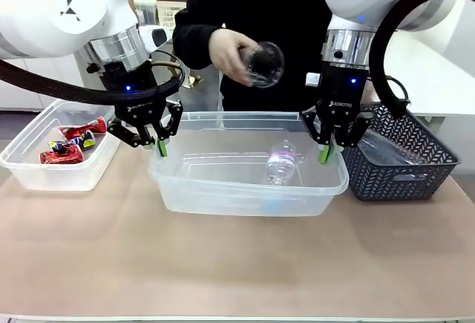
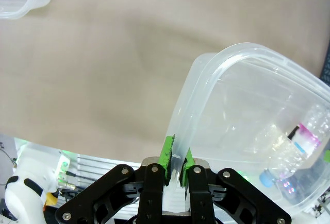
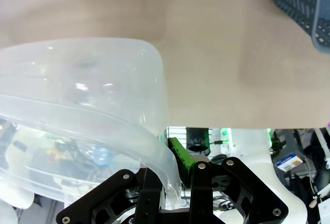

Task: Sort the waste into each basket.
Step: Offer the picked Organizing box to the human.

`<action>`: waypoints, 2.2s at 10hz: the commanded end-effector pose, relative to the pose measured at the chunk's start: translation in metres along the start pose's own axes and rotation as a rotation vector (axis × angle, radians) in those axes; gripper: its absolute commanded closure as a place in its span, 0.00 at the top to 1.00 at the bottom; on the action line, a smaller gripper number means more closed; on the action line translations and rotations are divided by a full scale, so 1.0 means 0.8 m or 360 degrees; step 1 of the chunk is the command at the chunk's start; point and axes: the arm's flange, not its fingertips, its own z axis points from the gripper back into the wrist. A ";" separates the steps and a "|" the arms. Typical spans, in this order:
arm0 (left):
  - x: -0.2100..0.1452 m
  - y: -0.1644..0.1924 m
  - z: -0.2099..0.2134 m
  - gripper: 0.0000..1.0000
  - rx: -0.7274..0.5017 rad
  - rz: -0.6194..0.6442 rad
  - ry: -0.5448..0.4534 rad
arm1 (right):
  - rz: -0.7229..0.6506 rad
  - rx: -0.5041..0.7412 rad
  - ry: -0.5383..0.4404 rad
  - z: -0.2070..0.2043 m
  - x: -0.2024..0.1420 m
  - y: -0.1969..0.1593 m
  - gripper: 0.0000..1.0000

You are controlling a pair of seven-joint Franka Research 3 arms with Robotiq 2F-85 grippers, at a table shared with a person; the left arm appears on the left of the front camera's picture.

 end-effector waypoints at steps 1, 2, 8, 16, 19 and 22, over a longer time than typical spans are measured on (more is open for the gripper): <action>0.004 0.002 0.003 0.00 -0.0020 0.0058 -0.0035 | 0.0034 -0.0009 0.0026 0.002 -0.006 0.003 0.00; 0.004 0.002 0.003 0.00 -0.0020 0.0058 -0.0035 | 0.0034 -0.0009 0.0026 0.002 -0.006 0.003 0.00; 0.004 0.002 0.003 0.00 -0.0020 0.0058 -0.0035 | 0.0034 -0.0009 0.0026 0.002 -0.006 0.003 0.00; 0.004 0.002 0.003 0.00 -0.0020 0.0058 -0.0035 | 0.0034 -0.0009 0.0026 0.002 -0.006 0.003 0.00; 0.004 0.002 0.003 0.00 -0.0020 0.0058 -0.0035 | 0.0034 -0.0009 0.0026 0.002 -0.006 0.003 0.00; 0.004 0.002 0.003 0.00 -0.0020 0.0058 -0.0035 | 0.0034 -0.0009 0.0026 0.002 -0.006 0.003 0.00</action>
